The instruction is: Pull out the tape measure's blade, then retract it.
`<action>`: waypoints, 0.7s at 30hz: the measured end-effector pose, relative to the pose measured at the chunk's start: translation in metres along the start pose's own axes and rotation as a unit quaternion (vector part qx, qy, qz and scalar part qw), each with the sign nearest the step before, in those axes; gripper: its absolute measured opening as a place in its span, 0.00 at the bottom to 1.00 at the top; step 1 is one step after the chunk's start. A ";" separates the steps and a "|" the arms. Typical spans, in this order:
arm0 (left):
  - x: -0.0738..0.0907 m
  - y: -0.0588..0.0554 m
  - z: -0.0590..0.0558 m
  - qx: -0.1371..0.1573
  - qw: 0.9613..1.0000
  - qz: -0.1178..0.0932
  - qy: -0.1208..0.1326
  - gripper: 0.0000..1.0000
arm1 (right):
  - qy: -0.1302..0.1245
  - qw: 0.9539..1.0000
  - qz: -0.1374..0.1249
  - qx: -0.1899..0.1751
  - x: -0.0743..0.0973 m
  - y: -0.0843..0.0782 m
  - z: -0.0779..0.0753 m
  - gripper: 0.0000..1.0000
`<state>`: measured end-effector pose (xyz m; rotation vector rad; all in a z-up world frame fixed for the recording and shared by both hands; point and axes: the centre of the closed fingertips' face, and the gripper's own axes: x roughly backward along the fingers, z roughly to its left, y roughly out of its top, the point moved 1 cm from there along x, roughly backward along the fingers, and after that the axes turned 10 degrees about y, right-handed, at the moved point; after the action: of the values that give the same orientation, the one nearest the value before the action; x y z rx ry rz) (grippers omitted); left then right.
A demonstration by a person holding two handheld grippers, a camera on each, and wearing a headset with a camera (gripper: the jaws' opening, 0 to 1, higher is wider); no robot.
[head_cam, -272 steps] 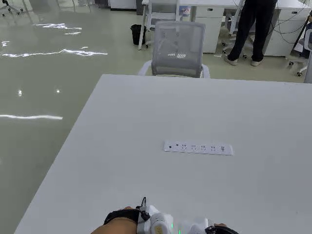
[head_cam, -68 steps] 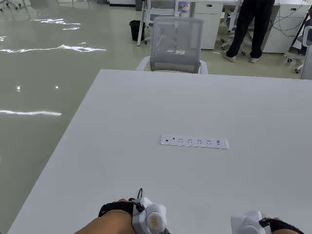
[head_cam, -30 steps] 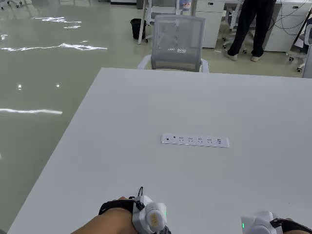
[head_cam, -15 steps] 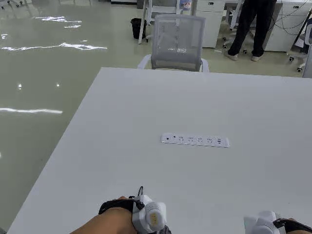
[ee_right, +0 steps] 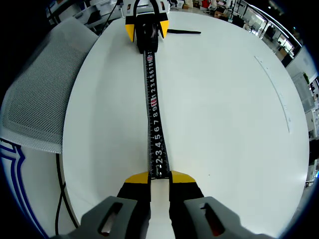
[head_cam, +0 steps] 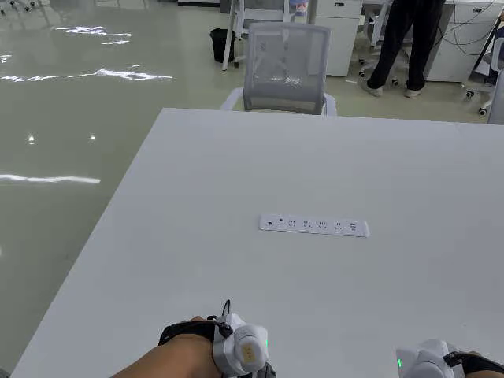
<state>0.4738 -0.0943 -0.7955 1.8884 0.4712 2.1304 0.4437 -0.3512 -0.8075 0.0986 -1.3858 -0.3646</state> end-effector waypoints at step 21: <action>0.000 0.000 -0.001 0.001 1.000 -0.001 0.001 0.39 | -0.002 1.000 0.002 -0.003 0.003 -0.004 0.002 0.12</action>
<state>0.4733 -0.0944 -0.7950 1.8858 0.4743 2.1317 0.4417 -0.3553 -0.8057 0.0903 -1.3887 -0.3655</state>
